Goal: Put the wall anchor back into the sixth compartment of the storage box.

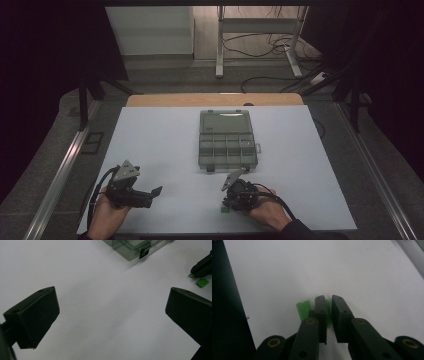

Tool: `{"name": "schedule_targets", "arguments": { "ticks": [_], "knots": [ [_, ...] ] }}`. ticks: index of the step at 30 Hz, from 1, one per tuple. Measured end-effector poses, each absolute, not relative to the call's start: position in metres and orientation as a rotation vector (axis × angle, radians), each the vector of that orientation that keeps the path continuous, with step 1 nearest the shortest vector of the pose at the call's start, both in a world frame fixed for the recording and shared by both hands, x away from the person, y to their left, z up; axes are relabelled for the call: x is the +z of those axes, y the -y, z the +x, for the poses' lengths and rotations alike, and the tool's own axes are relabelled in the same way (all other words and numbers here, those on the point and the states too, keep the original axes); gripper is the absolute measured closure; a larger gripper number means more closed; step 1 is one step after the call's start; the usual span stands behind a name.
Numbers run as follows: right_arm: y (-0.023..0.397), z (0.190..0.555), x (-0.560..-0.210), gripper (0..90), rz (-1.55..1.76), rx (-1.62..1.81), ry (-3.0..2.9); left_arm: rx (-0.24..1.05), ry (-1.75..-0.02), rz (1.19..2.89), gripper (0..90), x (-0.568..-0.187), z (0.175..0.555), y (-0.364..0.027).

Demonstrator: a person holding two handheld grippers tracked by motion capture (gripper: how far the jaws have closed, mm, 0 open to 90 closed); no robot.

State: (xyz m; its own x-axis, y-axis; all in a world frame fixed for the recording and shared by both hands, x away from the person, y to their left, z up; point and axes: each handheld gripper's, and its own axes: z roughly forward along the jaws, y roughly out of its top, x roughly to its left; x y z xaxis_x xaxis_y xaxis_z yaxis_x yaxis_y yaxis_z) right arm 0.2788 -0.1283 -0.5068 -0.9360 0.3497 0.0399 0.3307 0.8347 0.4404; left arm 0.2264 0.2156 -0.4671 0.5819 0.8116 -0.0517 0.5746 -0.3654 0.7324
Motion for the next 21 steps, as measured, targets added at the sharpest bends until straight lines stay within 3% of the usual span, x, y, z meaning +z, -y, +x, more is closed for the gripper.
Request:
{"name": "schedule_targets", "arguments": {
  "ticks": [21],
  "knots": [
    [0.137, 0.286, -0.487, 84.0, 0.579, 0.854, -2.899, 0.443, -1.08, 2.088, 0.0, -0.466, 0.226, -0.214]
  ]
}}
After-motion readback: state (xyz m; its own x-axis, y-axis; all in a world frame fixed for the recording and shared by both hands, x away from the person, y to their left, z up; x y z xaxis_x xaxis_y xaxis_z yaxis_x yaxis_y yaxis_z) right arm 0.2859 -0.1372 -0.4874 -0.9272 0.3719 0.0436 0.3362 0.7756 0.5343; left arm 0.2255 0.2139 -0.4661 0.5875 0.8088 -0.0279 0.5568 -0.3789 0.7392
